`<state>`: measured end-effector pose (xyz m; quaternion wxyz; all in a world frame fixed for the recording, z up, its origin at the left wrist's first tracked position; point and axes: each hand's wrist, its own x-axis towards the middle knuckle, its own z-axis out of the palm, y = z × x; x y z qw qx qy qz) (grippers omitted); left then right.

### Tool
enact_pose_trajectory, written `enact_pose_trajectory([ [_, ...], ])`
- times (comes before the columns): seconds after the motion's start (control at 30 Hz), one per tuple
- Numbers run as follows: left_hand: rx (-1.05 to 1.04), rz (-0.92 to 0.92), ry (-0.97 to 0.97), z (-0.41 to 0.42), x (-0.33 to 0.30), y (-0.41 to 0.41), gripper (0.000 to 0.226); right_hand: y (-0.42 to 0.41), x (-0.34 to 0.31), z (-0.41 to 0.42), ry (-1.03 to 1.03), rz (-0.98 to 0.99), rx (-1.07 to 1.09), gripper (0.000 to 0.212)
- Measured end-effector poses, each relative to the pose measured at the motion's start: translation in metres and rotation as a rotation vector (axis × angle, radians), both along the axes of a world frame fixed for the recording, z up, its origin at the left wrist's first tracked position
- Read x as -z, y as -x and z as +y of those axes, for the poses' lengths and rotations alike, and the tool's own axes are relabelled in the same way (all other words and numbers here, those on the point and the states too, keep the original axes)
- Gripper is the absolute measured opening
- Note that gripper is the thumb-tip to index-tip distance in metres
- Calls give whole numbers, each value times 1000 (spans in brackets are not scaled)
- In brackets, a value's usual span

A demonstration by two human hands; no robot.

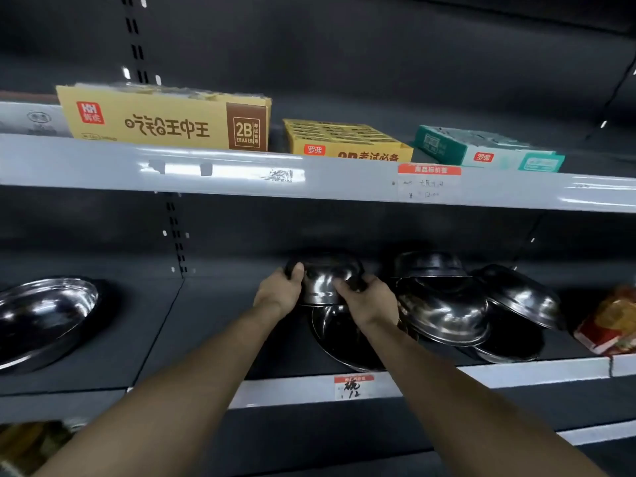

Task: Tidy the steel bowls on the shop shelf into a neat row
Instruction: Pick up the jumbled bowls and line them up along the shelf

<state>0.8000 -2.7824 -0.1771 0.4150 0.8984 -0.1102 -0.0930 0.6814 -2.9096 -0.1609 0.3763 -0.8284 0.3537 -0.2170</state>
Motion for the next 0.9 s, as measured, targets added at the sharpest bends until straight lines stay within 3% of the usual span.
enact_pose_trajectory([
  [0.13, -153, 6, 229, 24, -2, 22, 54, 11, 2, 11, -12, -133, -155, 40],
  [0.33, -347, 8, 560, 63, -5, 47, 43, 24, 9, 46, -139, -313, -262, 87],
  [0.47, -371, -29, 703, 83, -15, 59, 60, 25, 10, 64, -150, -339, -256, 74],
  [0.6, -394, -13, 759, 100, -15, 59, 44, 20, 7, 74, -392, -485, -247, 51],
  [0.7, -430, 67, 837, 112, -13, 53, 49, 18, 3, 81, -433, -472, -157, 35],
  [0.77, -446, 112, 870, 121, -13, 48, 58, 17, 3, 86, -431, -450, -116, 42],
  [0.9, -462, 109, 930, 137, -13, 38, 51, 9, 3, 92, -476, -367, -70, 65],
])
